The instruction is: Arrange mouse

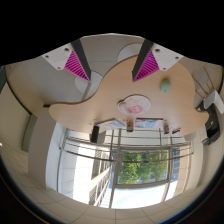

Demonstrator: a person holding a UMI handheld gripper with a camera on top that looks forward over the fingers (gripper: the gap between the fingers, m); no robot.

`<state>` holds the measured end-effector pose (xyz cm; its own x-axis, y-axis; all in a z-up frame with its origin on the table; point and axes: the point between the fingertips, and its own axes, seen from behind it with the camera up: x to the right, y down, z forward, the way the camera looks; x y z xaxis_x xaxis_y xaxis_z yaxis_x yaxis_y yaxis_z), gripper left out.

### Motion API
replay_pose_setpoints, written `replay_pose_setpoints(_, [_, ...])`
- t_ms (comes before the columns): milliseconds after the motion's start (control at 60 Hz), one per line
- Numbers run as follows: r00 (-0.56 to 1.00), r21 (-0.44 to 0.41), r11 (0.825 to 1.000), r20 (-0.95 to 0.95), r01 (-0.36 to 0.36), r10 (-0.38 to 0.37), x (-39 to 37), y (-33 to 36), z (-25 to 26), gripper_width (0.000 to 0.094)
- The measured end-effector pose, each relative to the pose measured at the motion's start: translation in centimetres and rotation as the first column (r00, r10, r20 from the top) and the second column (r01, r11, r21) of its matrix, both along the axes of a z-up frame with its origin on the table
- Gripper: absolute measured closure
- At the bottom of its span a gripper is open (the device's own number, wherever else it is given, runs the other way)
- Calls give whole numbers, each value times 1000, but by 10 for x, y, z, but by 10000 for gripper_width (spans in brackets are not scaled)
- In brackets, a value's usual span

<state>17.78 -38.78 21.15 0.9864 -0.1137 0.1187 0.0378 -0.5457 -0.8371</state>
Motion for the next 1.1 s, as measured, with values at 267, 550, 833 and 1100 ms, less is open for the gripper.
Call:
replay_pose_setpoints(267, [999, -63, 997, 19, 51, -50, -30, -46, -40, 87])
replay_pose_setpoints(550, [999, -176, 984, -44, -6, -2, -152, -75, -117, 86])
replay_pose_setpoints(833, [992, -137, 985, -79, -109, 99, -247, 55, -154, 85])
replay_pose_setpoints(1100, [986, -149, 975, -51, -167, 161, -276, 188, -220, 165])
